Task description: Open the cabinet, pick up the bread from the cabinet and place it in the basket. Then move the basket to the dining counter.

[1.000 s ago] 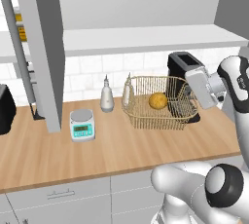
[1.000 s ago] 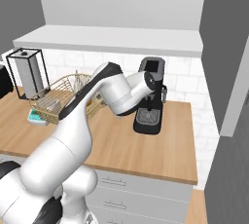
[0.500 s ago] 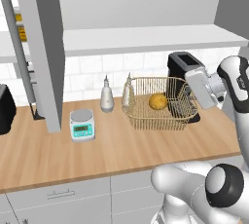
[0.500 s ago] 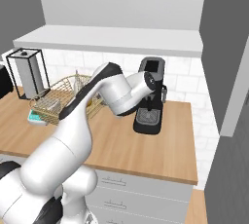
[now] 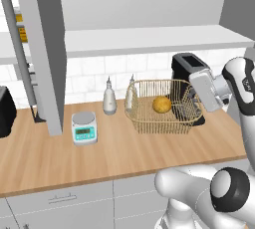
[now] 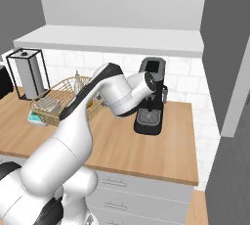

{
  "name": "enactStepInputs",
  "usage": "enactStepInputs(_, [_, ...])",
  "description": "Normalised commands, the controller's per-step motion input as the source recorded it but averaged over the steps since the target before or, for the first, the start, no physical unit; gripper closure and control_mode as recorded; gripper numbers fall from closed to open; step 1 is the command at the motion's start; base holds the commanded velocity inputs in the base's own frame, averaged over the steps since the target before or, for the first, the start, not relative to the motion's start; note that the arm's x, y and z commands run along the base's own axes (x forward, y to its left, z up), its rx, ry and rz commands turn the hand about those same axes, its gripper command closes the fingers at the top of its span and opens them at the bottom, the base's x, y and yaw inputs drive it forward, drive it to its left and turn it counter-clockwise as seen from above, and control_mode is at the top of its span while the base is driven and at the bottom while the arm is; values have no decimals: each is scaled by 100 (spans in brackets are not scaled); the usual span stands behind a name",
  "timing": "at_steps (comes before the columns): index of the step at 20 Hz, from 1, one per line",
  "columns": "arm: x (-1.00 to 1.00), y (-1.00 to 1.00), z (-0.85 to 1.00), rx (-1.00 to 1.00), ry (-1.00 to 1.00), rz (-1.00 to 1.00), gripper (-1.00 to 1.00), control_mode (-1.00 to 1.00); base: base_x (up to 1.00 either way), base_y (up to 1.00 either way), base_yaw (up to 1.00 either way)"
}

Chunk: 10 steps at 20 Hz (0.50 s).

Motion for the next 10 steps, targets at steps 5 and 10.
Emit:
enactStepInputs(5, [0,0,0,0,0,0,100,-100,0,0,0])
enactStepInputs(10, [0,0,0,0,0,0,100,100,-54,20,6])
